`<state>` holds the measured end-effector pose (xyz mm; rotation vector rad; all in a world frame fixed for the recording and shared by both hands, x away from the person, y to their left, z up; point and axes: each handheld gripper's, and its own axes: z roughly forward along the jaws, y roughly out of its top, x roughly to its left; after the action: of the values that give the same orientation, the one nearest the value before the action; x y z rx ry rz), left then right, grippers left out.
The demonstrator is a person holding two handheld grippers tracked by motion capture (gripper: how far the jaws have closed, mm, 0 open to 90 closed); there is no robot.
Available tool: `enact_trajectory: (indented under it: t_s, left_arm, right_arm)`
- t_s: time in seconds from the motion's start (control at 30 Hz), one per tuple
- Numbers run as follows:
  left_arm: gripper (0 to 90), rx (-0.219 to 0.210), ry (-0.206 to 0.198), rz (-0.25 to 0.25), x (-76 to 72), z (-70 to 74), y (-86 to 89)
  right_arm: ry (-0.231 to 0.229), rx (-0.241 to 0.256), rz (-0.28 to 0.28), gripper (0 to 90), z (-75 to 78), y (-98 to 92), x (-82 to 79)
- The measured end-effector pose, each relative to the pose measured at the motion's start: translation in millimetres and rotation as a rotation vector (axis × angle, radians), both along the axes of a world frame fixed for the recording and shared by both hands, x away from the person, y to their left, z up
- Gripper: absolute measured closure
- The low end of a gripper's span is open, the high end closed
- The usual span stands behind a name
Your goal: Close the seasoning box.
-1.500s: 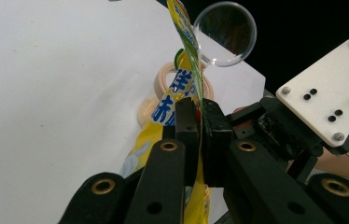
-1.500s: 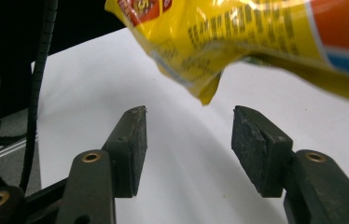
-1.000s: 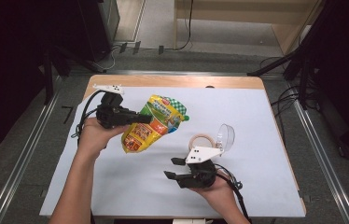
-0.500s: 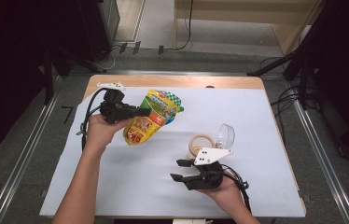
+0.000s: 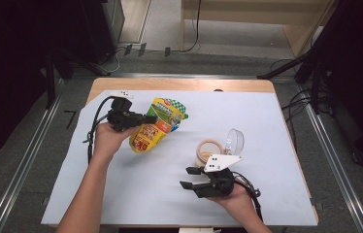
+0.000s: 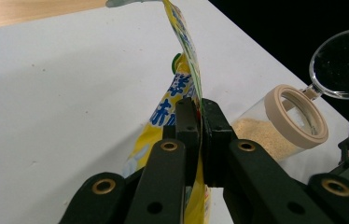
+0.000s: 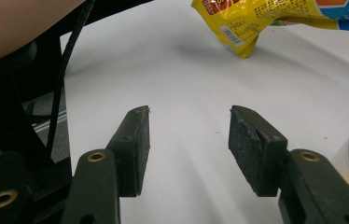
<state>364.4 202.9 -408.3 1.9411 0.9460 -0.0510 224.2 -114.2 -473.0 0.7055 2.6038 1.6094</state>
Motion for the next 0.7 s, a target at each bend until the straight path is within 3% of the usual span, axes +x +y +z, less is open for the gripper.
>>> enact_trajectory:
  t_s: [0.27, 0.7]
  left_arm:
    - [87.8, 0.02, -0.015, -0.014, -7.3, 1.0, 0.9]
    - [86.1, 0.006, -0.011, 0.026, -28.2, 3.0, 22.3]
  right_arm:
    - [-0.007, -0.001, -0.002, 49.8, 3.0, -4.8, -0.4]
    - [-0.01, 0.003, 0.015, 49.8, 7.8, -6.6, 0.7]
